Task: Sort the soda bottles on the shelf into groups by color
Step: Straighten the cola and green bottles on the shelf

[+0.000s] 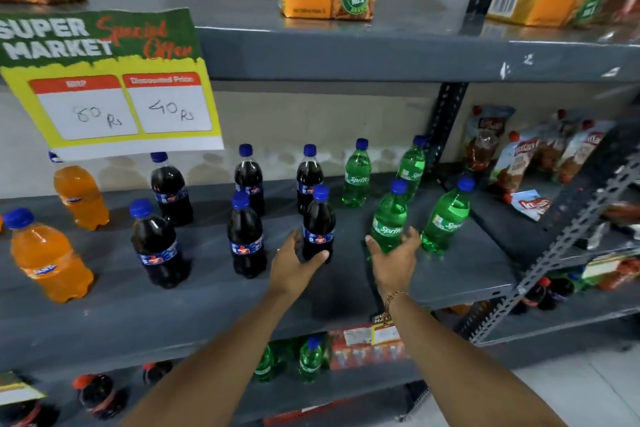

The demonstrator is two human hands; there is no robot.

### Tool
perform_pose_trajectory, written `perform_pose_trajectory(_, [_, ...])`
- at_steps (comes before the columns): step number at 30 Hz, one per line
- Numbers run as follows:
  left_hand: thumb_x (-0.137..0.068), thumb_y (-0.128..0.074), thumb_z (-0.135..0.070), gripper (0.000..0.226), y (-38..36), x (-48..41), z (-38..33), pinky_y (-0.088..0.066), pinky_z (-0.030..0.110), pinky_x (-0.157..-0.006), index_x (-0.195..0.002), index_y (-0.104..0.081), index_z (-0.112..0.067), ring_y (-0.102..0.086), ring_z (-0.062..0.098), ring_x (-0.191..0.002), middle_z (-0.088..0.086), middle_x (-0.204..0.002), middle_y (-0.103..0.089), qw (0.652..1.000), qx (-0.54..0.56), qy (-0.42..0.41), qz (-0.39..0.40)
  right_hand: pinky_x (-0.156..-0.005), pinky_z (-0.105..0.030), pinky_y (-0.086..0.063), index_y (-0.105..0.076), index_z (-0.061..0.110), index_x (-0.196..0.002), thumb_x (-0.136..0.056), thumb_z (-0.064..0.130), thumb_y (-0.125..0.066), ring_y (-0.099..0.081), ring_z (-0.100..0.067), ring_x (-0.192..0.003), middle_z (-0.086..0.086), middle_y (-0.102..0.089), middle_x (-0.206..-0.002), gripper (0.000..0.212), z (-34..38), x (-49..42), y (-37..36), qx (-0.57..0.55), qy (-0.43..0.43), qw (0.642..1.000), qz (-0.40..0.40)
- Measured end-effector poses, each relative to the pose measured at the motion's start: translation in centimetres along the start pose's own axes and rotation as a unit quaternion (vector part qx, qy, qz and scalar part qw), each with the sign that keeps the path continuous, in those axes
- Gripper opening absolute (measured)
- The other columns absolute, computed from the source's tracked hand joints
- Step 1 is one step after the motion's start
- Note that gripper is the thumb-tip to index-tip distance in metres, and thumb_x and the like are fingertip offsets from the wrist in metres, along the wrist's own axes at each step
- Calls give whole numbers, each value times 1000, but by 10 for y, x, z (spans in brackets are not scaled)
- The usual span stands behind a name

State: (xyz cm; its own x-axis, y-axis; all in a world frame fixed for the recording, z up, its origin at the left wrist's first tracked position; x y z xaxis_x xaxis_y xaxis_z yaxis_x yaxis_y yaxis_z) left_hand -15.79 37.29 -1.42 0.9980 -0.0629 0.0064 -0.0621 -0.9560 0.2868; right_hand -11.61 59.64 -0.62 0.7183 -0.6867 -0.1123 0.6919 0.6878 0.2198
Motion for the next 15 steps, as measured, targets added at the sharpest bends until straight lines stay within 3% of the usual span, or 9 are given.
perform_pose_trajectory(5, [-78, -73, -17, 61, -2, 1, -6, -40, 22, -93, -133, -48, -8, -56, 14, -112, 9, -125, -62, 1000, -18, -23, -12, -96, -26, -35, -32, 4, -129, -78, 14, -73, -46, -26, -123, -16, -47, -136, 66, -5, 0, 1, -19, -6, 999, 33])
perform_pose_trajectory(9, [-79, -72, -17, 62, -2, 3, -8, -38, 19, -93, -135, -46, -9, -55, 10, -111, 8, -128, -60, 999, -10, -36, -19, -86, -23, -36, -35, 3, -126, -80, 9, -68, -45, -13, -99, -2, -46, -105, 57, -2, 0, 2, -24, -8, 999, 43])
perform_pose_trajectory(15, [-78, -73, -27, 68, -4, 1, 3, -38, 25, -100, -137, -44, -14, -51, 17, -124, 3, -134, -56, 999, -26, -30, -14, -82, -26, -40, -33, 7, -130, -81, 10, -67, -53, -19, -92, -5, -56, -103, 60, -5, 0, 0, -7, -4, 999, 43])
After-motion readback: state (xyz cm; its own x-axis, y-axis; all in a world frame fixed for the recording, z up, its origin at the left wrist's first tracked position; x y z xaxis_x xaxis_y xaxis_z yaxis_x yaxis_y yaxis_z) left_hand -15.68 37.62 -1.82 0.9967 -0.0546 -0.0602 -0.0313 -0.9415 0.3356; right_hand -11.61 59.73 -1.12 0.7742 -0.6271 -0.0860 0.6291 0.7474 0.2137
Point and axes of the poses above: each hand's wrist, its own x-axis away from the middle knuckle, its own y-axis out of the back of the hand, z = x × y, the point moved 9 cm from there along -x, towards the middle knuckle
